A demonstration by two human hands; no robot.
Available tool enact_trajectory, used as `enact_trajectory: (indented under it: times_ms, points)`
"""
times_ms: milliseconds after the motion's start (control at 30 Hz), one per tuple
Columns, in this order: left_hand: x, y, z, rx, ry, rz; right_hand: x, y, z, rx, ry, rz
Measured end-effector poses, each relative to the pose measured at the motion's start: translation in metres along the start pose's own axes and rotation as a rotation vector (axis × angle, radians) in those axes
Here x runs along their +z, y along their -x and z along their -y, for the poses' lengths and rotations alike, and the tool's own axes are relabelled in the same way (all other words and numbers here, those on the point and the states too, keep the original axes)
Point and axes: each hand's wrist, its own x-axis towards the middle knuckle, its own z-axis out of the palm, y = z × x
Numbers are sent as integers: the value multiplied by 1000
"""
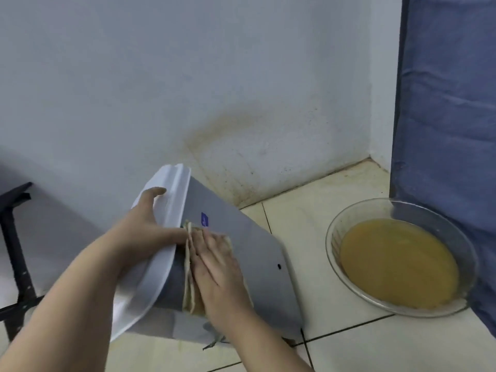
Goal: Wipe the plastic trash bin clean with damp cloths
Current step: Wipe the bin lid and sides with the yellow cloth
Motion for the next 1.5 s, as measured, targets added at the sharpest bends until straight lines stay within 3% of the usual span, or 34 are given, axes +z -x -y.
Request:
enact_trajectory:
  times_ms: [100, 167, 300, 367, 433, 567, 667, 733, 800, 867, 933, 967, 1033, 1100, 1200, 1267, 1367, 1433, 1500]
  points:
    - [0, -1, 24, 34, 100, 23, 5, 34, -59, -115, 462, 12]
    - [0, -6, 37, 66, 192, 30, 7, 62, -102, 42, 668, 1]
    - [-4, -15, 49, 104, 219, 72, 11, 75, -126, 418, 656, -33]
    - [-6, -18, 53, 102, 241, 86, 14, 52, -99, 578, 582, 114]
    - [-8, -19, 59, 94, 262, 83, 30, 16, -58, 406, 563, 131]
    - [-7, -21, 68, 111, 243, 46, 55, -28, 16, 40, 271, 37]
    - [-6, -23, 69, 131, 225, 27, 44, -3, -12, -75, 154, 45]
    - [-9, -22, 71, 119, 260, 43, 29, 28, -64, 42, 138, 14]
    - [-12, -20, 72, 107, 324, 82, 14, 49, -109, 185, 317, -35]
    - [-13, -16, 71, 108, 339, 97, 10, 46, -124, 377, 527, 47]
    - [-12, -15, 68, 113, 328, 96, 11, 16, -103, 542, 558, 140]
    - [-10, -15, 67, 116, 322, 90, 16, -4, -86, 501, 579, 156]
    - [-7, -16, 64, 130, 293, 69, 38, -39, -45, 248, 533, 149]
    - [-7, -17, 63, 133, 247, 46, 53, -51, -8, 3, 339, 56]
    - [-8, -17, 63, 133, 234, 22, 39, -23, -28, -183, 88, 43]
    - [-6, -18, 62, 150, 228, 16, 18, 7, -87, -90, 75, 14]
    - [-3, -19, 58, 192, 189, 21, -1, 18, -162, 78, 315, -78]
    - [-2, -18, 56, 182, 188, 33, 5, -12, -186, 204, 524, 20]
    - [-2, -18, 56, 181, 185, 32, 7, -58, -175, 375, 558, 61]
